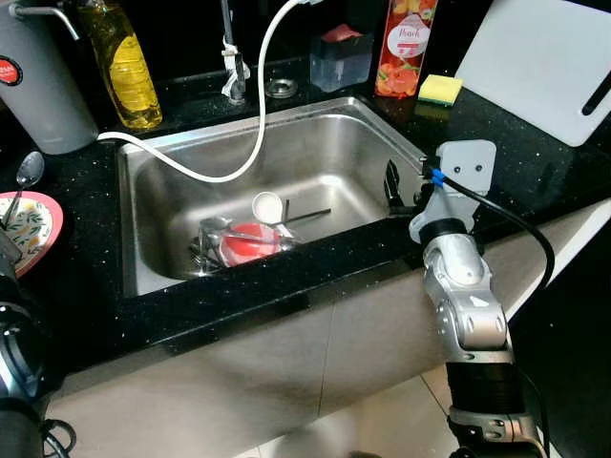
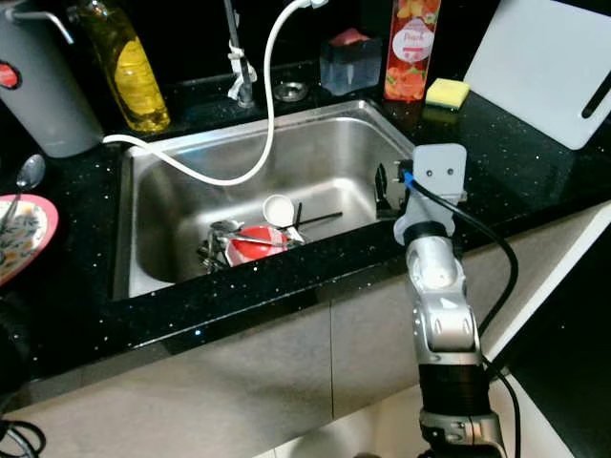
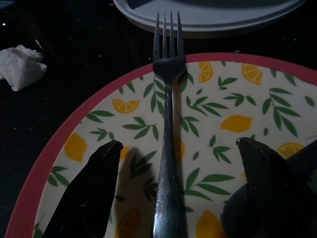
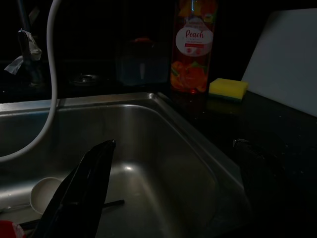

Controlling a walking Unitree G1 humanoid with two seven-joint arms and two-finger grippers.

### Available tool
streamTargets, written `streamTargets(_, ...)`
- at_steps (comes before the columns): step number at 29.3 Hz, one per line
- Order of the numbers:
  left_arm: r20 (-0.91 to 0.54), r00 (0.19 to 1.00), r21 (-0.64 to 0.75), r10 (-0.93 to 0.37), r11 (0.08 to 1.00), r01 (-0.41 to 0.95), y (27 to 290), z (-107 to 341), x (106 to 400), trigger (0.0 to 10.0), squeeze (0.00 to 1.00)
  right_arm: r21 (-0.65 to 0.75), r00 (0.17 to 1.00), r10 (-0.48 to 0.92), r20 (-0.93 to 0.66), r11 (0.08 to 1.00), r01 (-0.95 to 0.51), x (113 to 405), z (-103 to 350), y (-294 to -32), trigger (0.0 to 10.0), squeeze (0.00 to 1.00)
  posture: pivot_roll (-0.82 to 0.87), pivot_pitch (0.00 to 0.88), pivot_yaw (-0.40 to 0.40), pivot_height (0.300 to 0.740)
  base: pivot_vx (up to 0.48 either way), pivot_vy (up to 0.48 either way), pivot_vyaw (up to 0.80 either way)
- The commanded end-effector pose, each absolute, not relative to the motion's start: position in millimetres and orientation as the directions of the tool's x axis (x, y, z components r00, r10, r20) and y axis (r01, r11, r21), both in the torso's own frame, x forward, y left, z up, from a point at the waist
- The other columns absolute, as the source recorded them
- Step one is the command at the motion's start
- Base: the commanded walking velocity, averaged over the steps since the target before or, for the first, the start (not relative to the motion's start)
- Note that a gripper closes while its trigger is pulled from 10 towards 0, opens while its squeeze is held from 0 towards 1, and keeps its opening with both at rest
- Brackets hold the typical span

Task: Kitchen organization

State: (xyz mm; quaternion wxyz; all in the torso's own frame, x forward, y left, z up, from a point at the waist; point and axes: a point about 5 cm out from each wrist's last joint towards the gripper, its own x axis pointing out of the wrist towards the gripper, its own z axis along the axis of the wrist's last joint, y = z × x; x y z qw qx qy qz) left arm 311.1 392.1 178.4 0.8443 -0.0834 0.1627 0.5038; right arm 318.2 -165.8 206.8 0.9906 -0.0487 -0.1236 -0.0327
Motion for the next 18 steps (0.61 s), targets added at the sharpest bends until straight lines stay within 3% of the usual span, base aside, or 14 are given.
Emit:
streamTargets(1,-0.401,0.411,0.062,0.818,0.472,-0.879,396,165,304,5.6,0.00,-0.088,0.968,-0.053,0.245,0.993,0.076,316,206,-165,10.0,0.00,-0.01,0.000,0.072,0.740,0.000,0.000,0.00)
streamTargets(2,-0.415,0.407,0.074,0.814,0.476,-0.876,394,159,302,0.0,0.00,-0.089,0.968,-0.050,0.248,0.993,0.074,315,207,-164,10.0,0.00,-0.02,0.000,0.070,0.740,0.000,0.000,0.00)
streamTargets(10,-0.413,0.392,0.076,0.822,0.460,-0.885,395,151,295,0.0,0.00,-0.088,0.965,-0.050,0.257,0.993,0.075,317,210,-165,10.0,0.00,-0.02,0.000,0.070,0.740,0.000,0.000,0.00)
streamTargets(13,-0.504,0.409,-0.110,0.761,0.414,-0.904,390,138,292,0.0,0.00,-0.085,0.965,-0.049,0.256,0.994,0.073,317,209,-162,10.0,0.00,-0.02,0.000,0.066,0.740,0.000,0.000,0.00)
streamTargets(18,-0.516,0.404,-0.146,0.755,0.387,-0.910,388,137,292,0.0,0.00,-0.096,0.964,-0.034,0.264,0.993,0.062,321,215,-163,10.0,0.00,-0.02,0.000,0.045,0.740,0.000,0.000,0.00)
